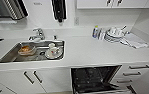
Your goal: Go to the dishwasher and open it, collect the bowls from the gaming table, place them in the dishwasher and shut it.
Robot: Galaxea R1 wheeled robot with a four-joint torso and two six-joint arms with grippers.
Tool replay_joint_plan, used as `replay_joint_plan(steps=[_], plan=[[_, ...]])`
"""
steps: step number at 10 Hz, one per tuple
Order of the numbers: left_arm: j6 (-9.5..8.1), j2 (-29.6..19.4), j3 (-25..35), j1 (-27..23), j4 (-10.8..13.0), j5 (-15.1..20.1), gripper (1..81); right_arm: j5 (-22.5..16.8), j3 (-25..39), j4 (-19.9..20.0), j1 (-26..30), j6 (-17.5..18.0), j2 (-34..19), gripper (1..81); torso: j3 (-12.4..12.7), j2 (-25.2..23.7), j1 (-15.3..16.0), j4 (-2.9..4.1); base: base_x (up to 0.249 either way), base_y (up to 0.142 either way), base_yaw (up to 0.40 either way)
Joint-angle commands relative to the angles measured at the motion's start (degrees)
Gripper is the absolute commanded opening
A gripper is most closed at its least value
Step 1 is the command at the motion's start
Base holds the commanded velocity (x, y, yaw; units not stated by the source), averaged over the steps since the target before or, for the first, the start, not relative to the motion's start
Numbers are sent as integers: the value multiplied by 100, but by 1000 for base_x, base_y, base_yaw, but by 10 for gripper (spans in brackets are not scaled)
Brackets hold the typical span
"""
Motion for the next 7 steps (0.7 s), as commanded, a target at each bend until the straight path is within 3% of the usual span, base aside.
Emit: replay_joint_plan(steps=[1, 4, 5, 7], plan=[[-22, 616, -958, 218, 66, -104, 811, 158, -573, -433, -361, -17, 490, 811, 0, 0, 0, 0, 0, 0, 0], [-31, 1151, -1792, 316, 75, -95, 811, 158, -767, -451, -387, -25, 657, 811, 4, -5, 0, 0, 0, 0, 0], [-31, 1231, -1890, 341, 83, -95, 811, 158, -767, -451, -388, -25, 682, 811, 4, 568, -369, 0, 0, 0, 0], [-22, 1379, -2047, 367, 145, -86, 811, 114, -767, -443, -396, -104, 726, 811, 9, 617, -404, 0, 0, 0, 0]])
